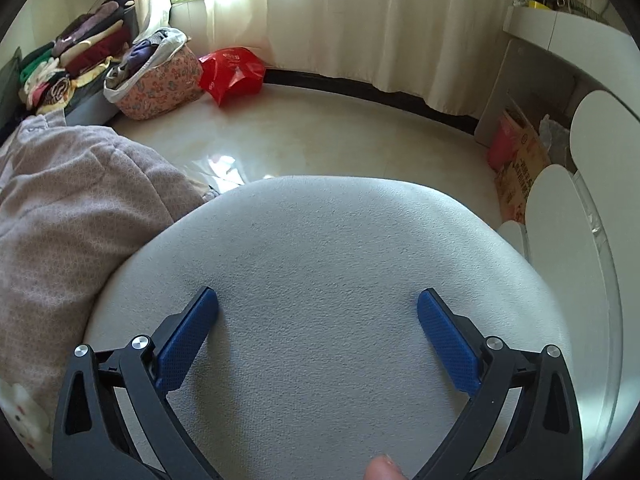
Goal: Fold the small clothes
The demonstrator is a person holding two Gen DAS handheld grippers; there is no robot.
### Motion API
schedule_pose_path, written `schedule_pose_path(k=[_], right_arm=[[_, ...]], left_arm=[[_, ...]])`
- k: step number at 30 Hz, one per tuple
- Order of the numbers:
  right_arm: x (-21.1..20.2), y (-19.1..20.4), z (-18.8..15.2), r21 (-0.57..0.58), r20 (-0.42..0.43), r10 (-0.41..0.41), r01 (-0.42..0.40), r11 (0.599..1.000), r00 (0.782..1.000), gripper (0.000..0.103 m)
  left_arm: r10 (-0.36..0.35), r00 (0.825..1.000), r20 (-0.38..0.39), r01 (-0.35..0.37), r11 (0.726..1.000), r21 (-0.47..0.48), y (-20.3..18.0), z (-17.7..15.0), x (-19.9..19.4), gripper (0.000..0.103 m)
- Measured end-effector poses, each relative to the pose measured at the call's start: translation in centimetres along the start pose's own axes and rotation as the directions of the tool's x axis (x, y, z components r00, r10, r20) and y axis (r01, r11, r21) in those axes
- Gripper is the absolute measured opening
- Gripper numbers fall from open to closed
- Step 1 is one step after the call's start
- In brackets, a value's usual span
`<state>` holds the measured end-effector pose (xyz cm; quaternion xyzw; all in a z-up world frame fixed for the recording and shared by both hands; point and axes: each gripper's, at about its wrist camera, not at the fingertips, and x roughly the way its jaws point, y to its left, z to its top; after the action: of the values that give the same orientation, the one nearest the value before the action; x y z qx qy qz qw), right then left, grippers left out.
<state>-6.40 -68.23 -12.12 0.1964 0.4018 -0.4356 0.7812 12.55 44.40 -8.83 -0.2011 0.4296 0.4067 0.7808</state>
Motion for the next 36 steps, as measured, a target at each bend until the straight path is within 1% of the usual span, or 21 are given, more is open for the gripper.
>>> schedule_pose_path(k=[3, 6, 36], right_arm=[[-0.02, -0.09, -0.04, 0.001, 0.005, 0.0, 0.0, 1.0, 1.0, 0.099], [-0.08, -0.39, -0.01, 0.014, 0.0, 0.02, -0.02, 1.0, 1.0, 0.099], [-0.1, -0.43, 0.36, 0.016, -0.001, 0.023, -0.023, 1.0, 1.0, 0.099]], left_arm=[[0.005, 1.0, -0.005, -0.005, 1.0, 0.005, -0.06, -0.05, -0.22, 0.095], [0.003, 1.0, -0.007, -0.003, 1.0, 0.004, -0.09, -0.08, -0.22, 0.095], [0.002, 1.0, -0.007, -0.002, 1.0, 0.003, -0.03, -0.05, -0.04, 0.095]])
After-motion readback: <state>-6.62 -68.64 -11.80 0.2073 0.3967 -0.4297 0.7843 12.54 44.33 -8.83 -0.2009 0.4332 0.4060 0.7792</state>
